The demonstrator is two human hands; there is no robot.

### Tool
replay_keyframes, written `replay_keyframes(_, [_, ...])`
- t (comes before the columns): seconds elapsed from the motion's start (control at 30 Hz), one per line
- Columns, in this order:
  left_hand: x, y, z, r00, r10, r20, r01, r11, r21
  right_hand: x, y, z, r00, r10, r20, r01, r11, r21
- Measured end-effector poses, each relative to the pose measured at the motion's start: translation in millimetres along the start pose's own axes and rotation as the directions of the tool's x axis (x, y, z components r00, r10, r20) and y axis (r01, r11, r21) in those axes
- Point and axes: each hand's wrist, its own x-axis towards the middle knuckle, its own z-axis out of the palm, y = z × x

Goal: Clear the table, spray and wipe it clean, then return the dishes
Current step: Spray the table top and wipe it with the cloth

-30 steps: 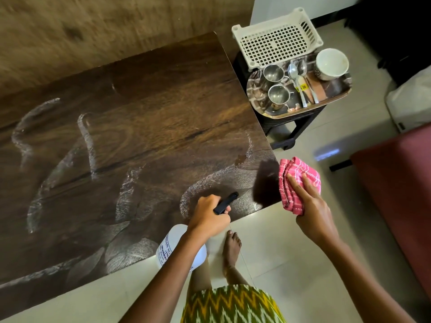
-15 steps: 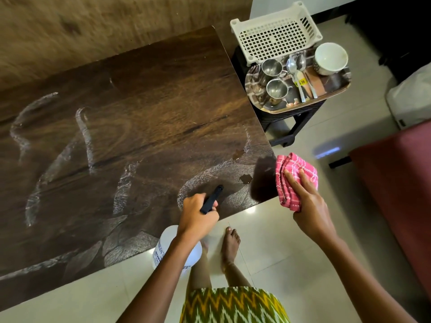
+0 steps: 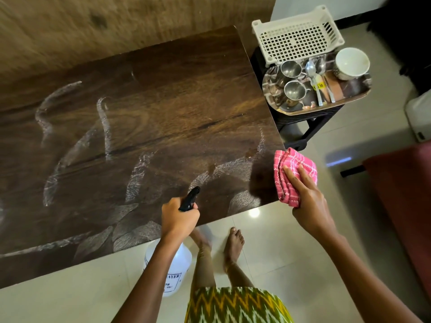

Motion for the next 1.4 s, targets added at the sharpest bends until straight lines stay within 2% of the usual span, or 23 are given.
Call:
replay_keyframes(0.2, [6, 12, -16, 0.997, 0.077, -0.021, -0.079, 0.992, -0.099, 23, 3, -1, 0.999, 0.052, -0.016, -0.051, 0.998, 0.029])
replay_keyframes(0.27, [14, 25, -22, 0.986, 0.131, -0.101, -0.144, 0.979, -0.142, 45, 6, 10, 0.995, 0.102, 0.016, -0.102, 0.995, 0.001])
replay_keyframes(0.37, [25, 43, -28, 0.939, 0.198, -0.28, -0.262, 0.942, -0.211, 72, -12, 40, 0.97, 0.183, 0.158, -0.174, 0.982, -0.071])
replay_keyframes(0.43, [33, 49, -29, 0.888, 0.246, -0.389, -0.357, 0.901, -0.246, 70, -34, 66, 0.963, 0.137, 0.231, -0.096, 0.979, -0.181])
replay_keyframes(0.5, [43, 51, -30, 0.835, 0.281, -0.473, -0.442, 0.854, -0.273, 46, -45, 93, 0.957, 0.002, 0.291, 0.076, 0.964, -0.255])
replay_keyframes(0.57, [53, 50, -28, 0.806, 0.296, -0.513, -0.5, 0.804, -0.321, 13, -34, 103, 0.921, -0.14, 0.364, 0.265, 0.91, -0.319])
replay_keyframes(0.63, [62, 47, -25, 0.795, 0.29, -0.533, -0.524, 0.772, -0.361, -10, -3, 95, 0.899, -0.117, 0.423, 0.295, 0.875, -0.384])
replay_keyframes(0.7, [70, 45, -23, 0.78, 0.293, -0.553, -0.545, 0.752, -0.37, -10, 24, 76, 0.923, -0.068, 0.379, 0.221, 0.899, -0.377])
replay_keyframes(0.77, [77, 41, -19, 0.754, 0.278, -0.595, -0.567, 0.732, -0.377, 14, 37, 60, 0.966, -0.039, 0.255, 0.133, 0.923, -0.361])
replay_keyframes(0.87, [80, 37, -12, 0.711, 0.271, -0.649, -0.601, 0.713, -0.361, 67, 14, 53, 0.975, 0.067, 0.212, 0.014, 0.933, -0.359])
replay_keyframes(0.93, [80, 33, -8, 0.701, 0.278, -0.656, -0.615, 0.702, -0.359, 78, -12, 62, 0.971, 0.038, 0.237, 0.044, 0.942, -0.333])
replay_keyframes(1.03, [86, 23, -8, 0.705, 0.221, -0.674, -0.591, 0.708, -0.386, 39, -14, 88, 0.923, -0.134, 0.361, 0.266, 0.9, -0.346])
replay_keyframes(1.1, [88, 19, -11, 0.709, 0.219, -0.67, -0.586, 0.711, -0.388, 6, 8, 91, 0.902, -0.176, 0.394, 0.34, 0.852, -0.397])
replay_keyframes(1.2, [93, 18, -11, 0.706, 0.279, -0.651, -0.61, 0.707, -0.358, 4, 36, 67, 0.923, -0.119, 0.365, 0.269, 0.879, -0.393])
replay_keyframes(1.27, [96, 19, -10, 0.693, 0.291, -0.659, -0.618, 0.71, -0.337, 39, 39, 53, 0.959, -0.038, 0.282, 0.144, 0.919, -0.368])
replay_keyframes(1.33, [98, 17, -8, 0.679, 0.315, -0.663, -0.63, 0.714, -0.306, 89, 22, 46, 0.976, 0.01, 0.219, 0.071, 0.929, -0.362])
replay_keyframes(1.4, [99, 15, -8, 0.67, 0.354, -0.653, -0.645, 0.713, -0.276, 139, -12, 46, 0.973, -0.001, 0.23, 0.085, 0.932, -0.354])
